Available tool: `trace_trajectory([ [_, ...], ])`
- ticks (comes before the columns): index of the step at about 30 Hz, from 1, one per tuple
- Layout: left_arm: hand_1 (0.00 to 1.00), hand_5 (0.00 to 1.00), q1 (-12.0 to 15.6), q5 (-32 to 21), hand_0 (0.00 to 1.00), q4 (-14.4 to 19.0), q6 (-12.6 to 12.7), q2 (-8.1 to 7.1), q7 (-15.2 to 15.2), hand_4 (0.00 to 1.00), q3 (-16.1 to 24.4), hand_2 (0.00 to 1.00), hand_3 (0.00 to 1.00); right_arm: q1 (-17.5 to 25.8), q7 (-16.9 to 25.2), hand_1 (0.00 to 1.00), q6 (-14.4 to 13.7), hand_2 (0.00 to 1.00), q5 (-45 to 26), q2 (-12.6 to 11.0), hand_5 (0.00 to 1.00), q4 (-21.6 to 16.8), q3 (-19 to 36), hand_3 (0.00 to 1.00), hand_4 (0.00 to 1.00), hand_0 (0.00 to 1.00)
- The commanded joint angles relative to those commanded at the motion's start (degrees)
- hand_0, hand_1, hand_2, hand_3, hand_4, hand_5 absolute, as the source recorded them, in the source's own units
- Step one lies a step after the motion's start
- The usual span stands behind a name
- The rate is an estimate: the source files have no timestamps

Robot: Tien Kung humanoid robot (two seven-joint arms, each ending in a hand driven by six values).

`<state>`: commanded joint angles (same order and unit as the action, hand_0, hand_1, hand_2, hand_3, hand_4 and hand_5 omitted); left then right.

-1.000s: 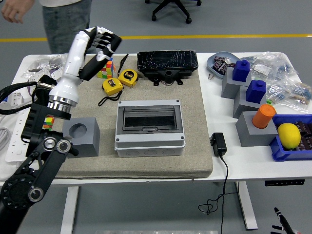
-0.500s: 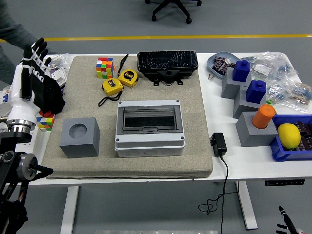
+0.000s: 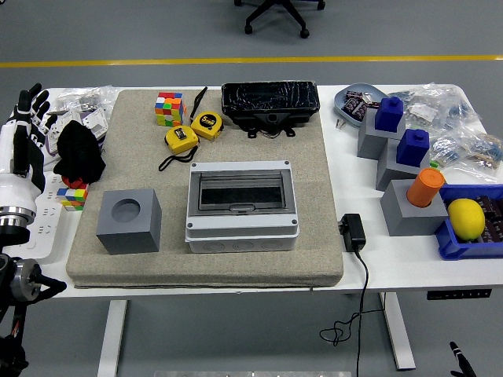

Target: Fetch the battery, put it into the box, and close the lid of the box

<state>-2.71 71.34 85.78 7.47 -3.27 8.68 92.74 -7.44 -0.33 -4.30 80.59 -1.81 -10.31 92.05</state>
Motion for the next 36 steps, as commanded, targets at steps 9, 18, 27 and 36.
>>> trace_trajectory([
  [9, 0.836, 0.998, -0.47, -0.04, 0.772, -0.17, 0.53, 0.73, 0.29, 0.998, -0.66, 0.794, 0.787, -1.07, -0.45, 0.824, 0.96, 0.788, -1.93, 0.13, 0.998, 0.00, -2.51, 0.815, 0.998, 0.927],
  [18, 0.811, 0.998, -0.55, 0.46, 0.762, 0.05, 1.00, 1.14, 0.59, 0.998, -0.95, 0.785, 0.775, -1.17, -0.67, 0.805, 0.97, 0.768, -0.91, 0.10, 0.998, 0.00, -1.21, 0.796, 0.998, 0.922],
  [27, 0.805, 0.998, -0.84, 0.77, 0.761, 0.18, 1.09, 1.30, 0.41, 0.998, -1.10, 0.780, 0.769, -1.22, -0.84, 0.802, 0.85, 0.764, -0.68, 0.16, 0.998, 0.00, -1.00, 0.793, 0.998, 0.917],
  [36, 0.796, 0.998, -0.87, 1.57, 0.754, 0.10, 1.26, 1.31, 0.17, 0.998, -1.77, 0.777, 0.757, -1.36, -0.94, 0.791, 0.86, 0.757, -0.54, 0.08, 0.998, 0.00, -1.12, 0.789, 0.998, 0.919],
])
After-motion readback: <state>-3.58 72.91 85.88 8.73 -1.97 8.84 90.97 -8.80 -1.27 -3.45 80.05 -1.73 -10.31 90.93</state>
